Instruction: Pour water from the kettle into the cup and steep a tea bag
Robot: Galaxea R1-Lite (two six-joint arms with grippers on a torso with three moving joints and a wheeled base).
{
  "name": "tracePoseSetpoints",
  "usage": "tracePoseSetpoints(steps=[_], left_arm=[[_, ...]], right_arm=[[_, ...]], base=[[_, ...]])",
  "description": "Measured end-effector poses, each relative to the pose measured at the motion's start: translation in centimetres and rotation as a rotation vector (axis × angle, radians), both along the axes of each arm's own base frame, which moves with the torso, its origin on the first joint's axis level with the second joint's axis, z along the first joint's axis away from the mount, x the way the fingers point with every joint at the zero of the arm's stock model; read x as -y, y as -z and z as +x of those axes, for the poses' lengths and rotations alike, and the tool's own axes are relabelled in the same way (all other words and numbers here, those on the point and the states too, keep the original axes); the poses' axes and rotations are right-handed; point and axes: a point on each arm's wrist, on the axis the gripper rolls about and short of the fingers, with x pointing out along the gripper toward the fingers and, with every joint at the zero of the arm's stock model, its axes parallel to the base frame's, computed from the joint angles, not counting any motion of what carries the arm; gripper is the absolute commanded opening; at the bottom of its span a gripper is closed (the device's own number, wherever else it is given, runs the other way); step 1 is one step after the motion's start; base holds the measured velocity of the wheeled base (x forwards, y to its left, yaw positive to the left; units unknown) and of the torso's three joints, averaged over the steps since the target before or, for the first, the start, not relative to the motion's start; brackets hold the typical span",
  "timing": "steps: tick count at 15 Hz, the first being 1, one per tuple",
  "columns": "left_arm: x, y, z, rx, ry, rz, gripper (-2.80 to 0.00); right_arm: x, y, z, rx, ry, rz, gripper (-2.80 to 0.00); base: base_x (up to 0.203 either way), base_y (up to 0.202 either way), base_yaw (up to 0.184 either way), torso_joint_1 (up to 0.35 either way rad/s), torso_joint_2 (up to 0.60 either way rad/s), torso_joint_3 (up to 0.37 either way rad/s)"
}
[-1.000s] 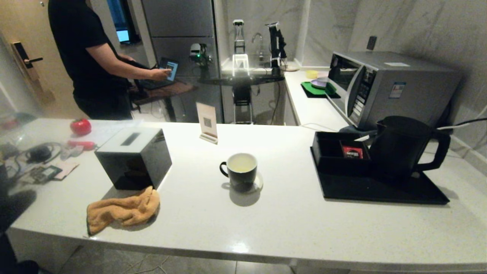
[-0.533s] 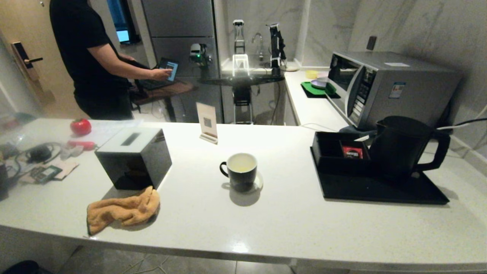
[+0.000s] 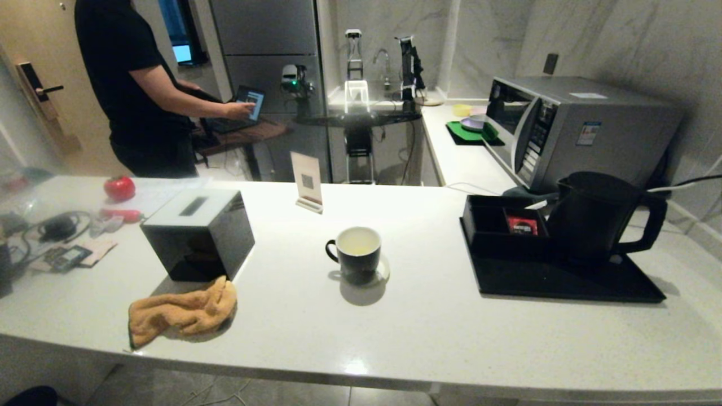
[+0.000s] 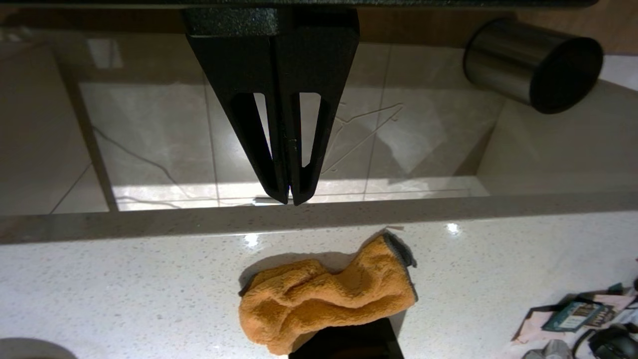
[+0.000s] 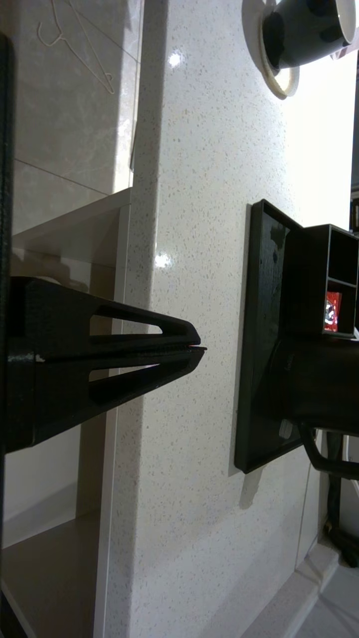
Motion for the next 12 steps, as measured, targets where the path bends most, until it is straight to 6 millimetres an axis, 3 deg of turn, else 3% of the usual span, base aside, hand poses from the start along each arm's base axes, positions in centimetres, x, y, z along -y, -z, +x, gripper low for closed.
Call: tracePoseSetpoints(steps=[6, 12], left_arm=[[0.0, 0.1, -0.3, 0.026, 0.06, -0.027, -2.8], [0.0, 0.7, -1.9, 0.186, 0.047, -0.095, -2.8]], right_arm=[[0.0, 0.0, 0.0, 0.0, 0.0, 0.001, -2.8], [0.0, 0.0, 0.0, 0.0, 0.0, 0.0, -2.8]], base=[[0.0, 0.0, 0.0, 0.0, 0.0, 0.0], [0.0, 0.0, 0.0, 0.0, 0.0, 0.0]])
